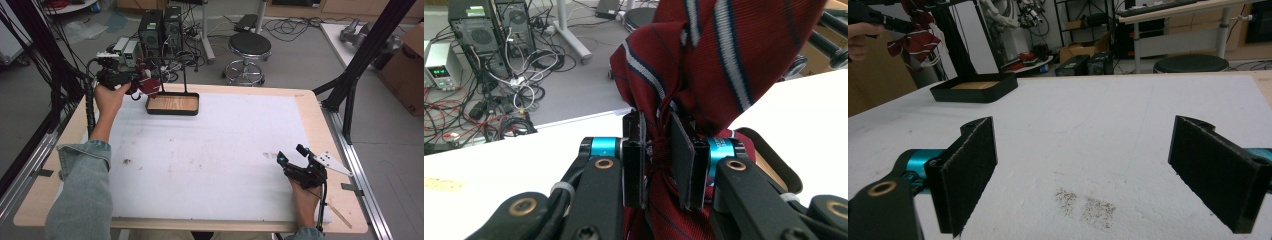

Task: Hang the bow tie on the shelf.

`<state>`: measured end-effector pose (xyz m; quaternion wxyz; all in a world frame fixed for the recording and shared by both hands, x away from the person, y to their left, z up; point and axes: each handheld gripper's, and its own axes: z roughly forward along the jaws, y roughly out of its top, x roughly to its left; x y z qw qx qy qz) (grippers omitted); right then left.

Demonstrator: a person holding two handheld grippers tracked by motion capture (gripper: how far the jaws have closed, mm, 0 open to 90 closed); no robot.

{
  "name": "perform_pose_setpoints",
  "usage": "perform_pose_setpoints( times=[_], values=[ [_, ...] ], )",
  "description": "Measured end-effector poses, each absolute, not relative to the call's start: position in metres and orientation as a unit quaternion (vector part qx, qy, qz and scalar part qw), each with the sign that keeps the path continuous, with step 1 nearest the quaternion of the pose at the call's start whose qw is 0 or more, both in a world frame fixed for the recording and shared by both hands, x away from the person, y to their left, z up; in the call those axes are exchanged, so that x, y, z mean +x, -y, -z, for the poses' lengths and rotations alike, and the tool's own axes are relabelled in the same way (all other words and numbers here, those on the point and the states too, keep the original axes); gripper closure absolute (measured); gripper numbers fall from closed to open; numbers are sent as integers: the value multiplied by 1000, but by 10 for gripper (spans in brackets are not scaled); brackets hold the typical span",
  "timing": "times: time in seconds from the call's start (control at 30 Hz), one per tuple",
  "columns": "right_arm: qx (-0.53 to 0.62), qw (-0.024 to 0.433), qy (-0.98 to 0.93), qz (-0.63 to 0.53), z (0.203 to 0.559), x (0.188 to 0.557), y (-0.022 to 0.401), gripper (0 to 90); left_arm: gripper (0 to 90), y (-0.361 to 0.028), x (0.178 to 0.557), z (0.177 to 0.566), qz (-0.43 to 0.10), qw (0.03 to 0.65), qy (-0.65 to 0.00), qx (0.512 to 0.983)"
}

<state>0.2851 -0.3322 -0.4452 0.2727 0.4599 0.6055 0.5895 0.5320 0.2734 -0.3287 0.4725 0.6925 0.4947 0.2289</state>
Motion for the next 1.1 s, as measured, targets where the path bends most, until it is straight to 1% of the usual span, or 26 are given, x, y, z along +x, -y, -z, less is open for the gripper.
perform_pose_setpoints(
  times=[0.4, 0.47, 0.5, 0.9, 1.1],
  values=[
    [458, 273, -606, -590, 445, 285, 332, 113, 747, -269, 534, 332, -227, 476, -489, 695],
    [459, 272, -606, -590, 445, 285, 332, 113, 728, -269, 535, 333, -228, 473, -488, 697],
    [460, 272, -606, -590, 445, 285, 332, 113, 683, -269, 535, 333, -228, 474, -487, 698],
    [458, 273, -606, -590, 445, 285, 332, 113, 646, -276, 527, 323, -237, 479, -482, 694],
    [459, 272, -605, -591, 445, 285, 332, 113, 588, -283, 517, 316, -249, 490, -473, 689]
  ],
)
